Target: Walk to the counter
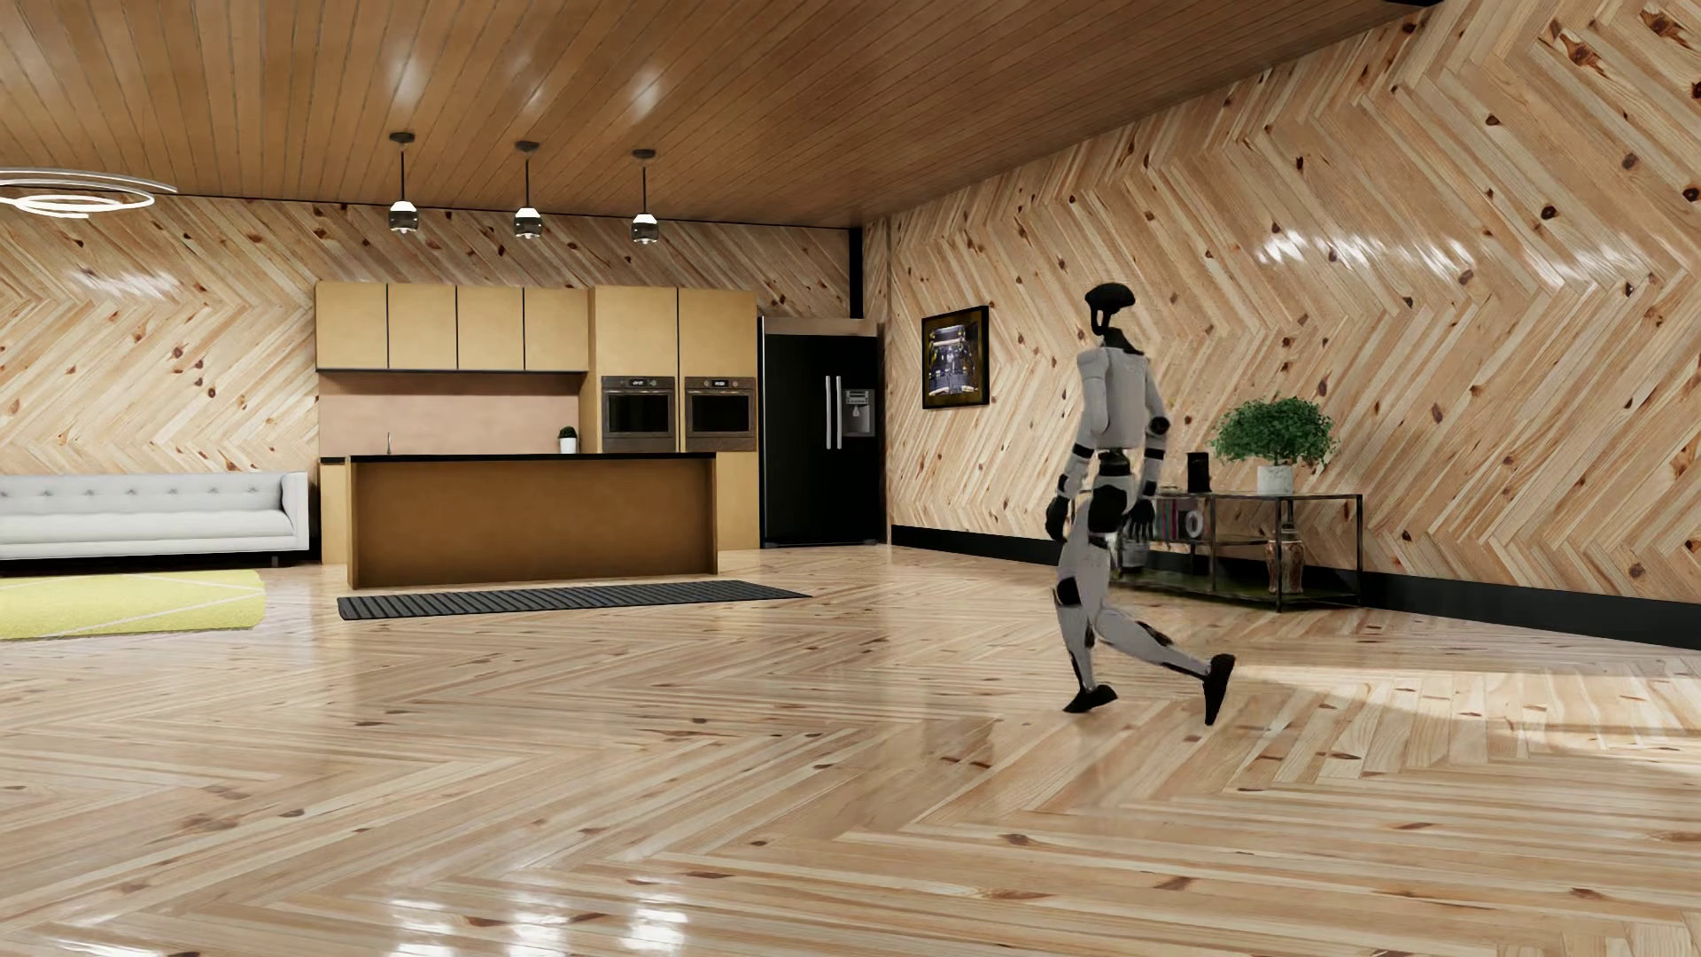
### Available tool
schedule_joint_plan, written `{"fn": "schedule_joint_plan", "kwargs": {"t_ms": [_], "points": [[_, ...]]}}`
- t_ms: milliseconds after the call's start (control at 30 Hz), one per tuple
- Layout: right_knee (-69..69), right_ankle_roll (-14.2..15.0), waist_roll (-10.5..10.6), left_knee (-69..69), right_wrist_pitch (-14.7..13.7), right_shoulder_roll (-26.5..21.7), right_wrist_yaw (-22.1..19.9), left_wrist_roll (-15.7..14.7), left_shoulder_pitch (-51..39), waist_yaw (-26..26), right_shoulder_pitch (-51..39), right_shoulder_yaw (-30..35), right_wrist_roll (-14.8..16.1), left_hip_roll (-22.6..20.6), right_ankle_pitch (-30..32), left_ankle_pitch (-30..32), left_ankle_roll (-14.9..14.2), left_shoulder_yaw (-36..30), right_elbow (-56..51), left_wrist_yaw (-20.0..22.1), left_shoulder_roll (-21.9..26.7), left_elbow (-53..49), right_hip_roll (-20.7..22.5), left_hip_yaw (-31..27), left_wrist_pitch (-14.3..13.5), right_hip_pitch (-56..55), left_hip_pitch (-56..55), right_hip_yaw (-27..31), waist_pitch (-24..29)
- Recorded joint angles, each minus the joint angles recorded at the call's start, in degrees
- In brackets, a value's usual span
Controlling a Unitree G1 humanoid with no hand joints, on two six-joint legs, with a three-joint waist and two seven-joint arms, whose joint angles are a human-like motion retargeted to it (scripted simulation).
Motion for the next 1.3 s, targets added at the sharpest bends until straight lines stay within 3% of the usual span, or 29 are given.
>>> {"fn": "schedule_joint_plan", "kwargs": {"t_ms": [67,133,233,300,367,433,500,533,600,667,700,733,767,800,833,900,933,1000,1067,1200,1267,1300], "points": [[-3.84,0.00,-0.72,14.85,0.00,0.16,0.00,0.00,1.12,5.57,-2.46,-2.05,0.00,0.67,-7.40,-11.48,0.00,-2.02,-0.92,0.00,0.02,0.41,1.32,0.00,0.00,11.20,-10.90,0.00,1.61],[-8.50,0.00,-3.02,11.74,0.00,-0.45,0.00,0.00,2.80,12.51,-5.76,-3.40,0.00,-0.56,-16.34,-19.10,0.00,-2.57,-3.15,0.00,0.24,0.77,0.25,0.00,0.00,21.86,-20.72,0.00,1.97],[-15.05,0.00,-4.85,-13.81,0.00,-2.42,0.00,0.00,5.87,19.18,-10.48,-6.30,0.00,-0.61,-30.32,-15.80,0.00,-1.86,-8.20,0.00,0.90,0.57,-2.14,0.00,0.00,36.49,-28.64,0.00,1.58],[-15.69,0.00,-5.16,-30.70,0.00,-3.09,0.00,0.00,6.35,21.29,-13.60,-8.93,0.00,-0.15,-35.02,-10.59,0.00,-1.97,-9.35,0.00,0.72,2.48,-2.85,0.00,0.00,41.63,-31.23,0.00,-0.37],[-13.28,0.00,-5.86,-30.77,0.00,-3.44,0.00,0.00,6.60,23.08,-14.07,-10.43,0.00,-0.85,-31.50,-11.84,0.00,-2.21,-10.84,0.00,0.56,4.37,-4.40,0.00,0.00,45.34,-32.88,0.00,-0.86],[-2.41,0.00,-7.38,-22.20,0.00,-1.80,0.00,0.00,7.06,24.43,-11.07,-12.56,0.00,-3.15,-19.84,-10.26,0.00,-2.93,-10.50,0.00,0.44,7.11,-7.45,0.00,0.00,45.37,-32.75,0.00,-1.83],[21.31,0.00,-8.77,-16.76,0.00,0.45,0.00,0.00,7.02,22.59,-8.30,-11.55,0.00,-6.43,-7.64,-13.64,0.00,-1.60,-7.17,0.00,-0.25,9.19,-10.04,0.00,0.00,36.51,-28.46,0.00,-1.39],[37.05,0.00,-9.61,-17.72,0.00,0.94,0.00,0.00,6.44,21.12,-7.85,-9.77,0.00,-8.08,-8.55,-16.33,0.00,-2.09,-6.27,0.00,-0.41,9.27,-11.30,0.00,0.00,29.41,-23.55,0.00,-0.23],[36.43,0.00,-7.63,-23.05,0.00,1.51,0.00,0.00,4.67,13.98,-6.71,-4.84,0.00,-7.06,-6.01,-17.27,0.00,-2.94,-3.80,0.00,0.26,6.71,-9.42,0.00,0.00,17.53,-14.31,0.00,0.66],[16.75,0.00,-5.93,-28.78,0.00,1.43,0.00,0.00,2.48,8.22,-4.04,-3.90,0.00,-6.36,2.34,-18.32,0.00,-2.95,-1.33,0.00,1.20,2.52,-8.03,0.00,0.00,9.76,-5.22,0.00,1.50],[4.55,0.00,-5.59,-30.75,0.00,1.12,0.00,0.00,1.56,6.39,-2.88,-3.65,0.00,-6.34,3.43,-19.00,0.00,-1.62,-0.43,0.00,1.67,-0.17,-7.83,0.00,0.00,7.24,-1.69,0.00,1.35],[-5.37,0.00,-5.27,-31.87,0.00,0.69,0.00,0.00,0.93,4.96,-1.93,-2.79,0.00,-6.12,-3.56,-20.02,0.00,0.00,0.11,0.00,2.23,-2.99,-7.58,0.00,0.00,5.75,1.27,0.00,0.94],[-10.56,0.00,-4.95,-31.95,0.00,0.30,0.00,0.00,0.39,3.94,-1.03,-1.84,0.00,-5.70,-14.69,-21.11,0.00,1.63,0.58,0.00,2.80,-5.02,-7.24,0.00,0.00,4.64,3.72,0.00,0.50],[-11.52,0.00,-4.52,-31.14,0.00,-0.29,0.00,0.00,0.31,3.24,-0.01,-0.82,0.00,-5.36,-19.37,-21.53,0.00,3.01,0.34,0.00,3.24,-6.19,-6.82,0.00,0.00,3.51,5.83,0.00,0.22],[-10.09,0.00,-4.06,-29.05,0.00,-0.85,0.00,0.00,0.89,2.69,1.01,0.03,0.00,-5.09,-14.96,-20.20,0.00,4.52,0.00,0.00,3.25,-6.53,-6.08,0.00,0.00,2.67,7.30,0.00,-0.04],[-4.98,0.00,-2.20,-15.00,0.00,-0.95,0.00,0.00,3.03,3.63,2.64,0.07,0.00,-2.41,-3.89,-9.24,0.00,6.58,0.63,0.00,2.46,-4.87,-2.59,0.00,0.00,3.85,4.62,0.00,-0.88],[-2.89,0.00,-1.47,-2.68,0.00,-0.93,0.00,0.00,3.66,5.31,2.60,0.46,0.00,-1.01,-3.32,-4.85,0.00,5.85,1.27,0.00,2.08,-2.67,-0.72,0.00,0.00,6.04,-0.86,0.00,-0.96],[-4.47,0.00,-0.44,11.90,0.00,-1.33,0.00,0.00,3.98,8.94,1.25,0.26,0.00,0.14,-9.88,-13.42,0.00,3.15,0.59,0.00,1.55,0.55,0.89,0.00,0.00,15.68,-12.33,0.00,0.89],[-8.23,0.00,-1.94,2.72,0.00,-1.72,0.00,0.00,5.02,14.86,-1.82,-0.31,0.00,-1.06,-17.35,-18.80,0.00,-0.04,0.53,0.00,1.33,2.35,-0.15,0.00,0.00,25.73,-20.41,0.00,1.84],[-13.72,0.00,-5.61,-31.45,0.00,-2.85,0.00,0.00,9.35,22.61,-6.70,-7.02,0.00,-1.05,-31.92,-13.45,0.00,2.44,-5.44,0.00,2.39,2.45,-2.58,0.00,0.00,39.13,-30.32,0.00,-0.21],[-9.47,0.00,-7.91,-27.53,0.00,-3.13,0.00,0.00,11.04,26.12,-7.70,-8.40,0.00,0.20,-32.92,-10.71,0.00,2.77,-7.04,0.00,2.98,3.49,-3.62,0.00,0.00,42.89,-33.24,0.00,-1.09],[-2.90,0.00,-9.52,-21.83,0.00,-2.67,0.00,0.00,11.47,27.43,-7.31,-10.81,0.00,-0.82,-27.83,-8.63,0.00,3.62,-8.28,0.00,2.99,4.45,-4.75,0.00,0.00,43.00,-33.92,0.00,-0.98]]}}
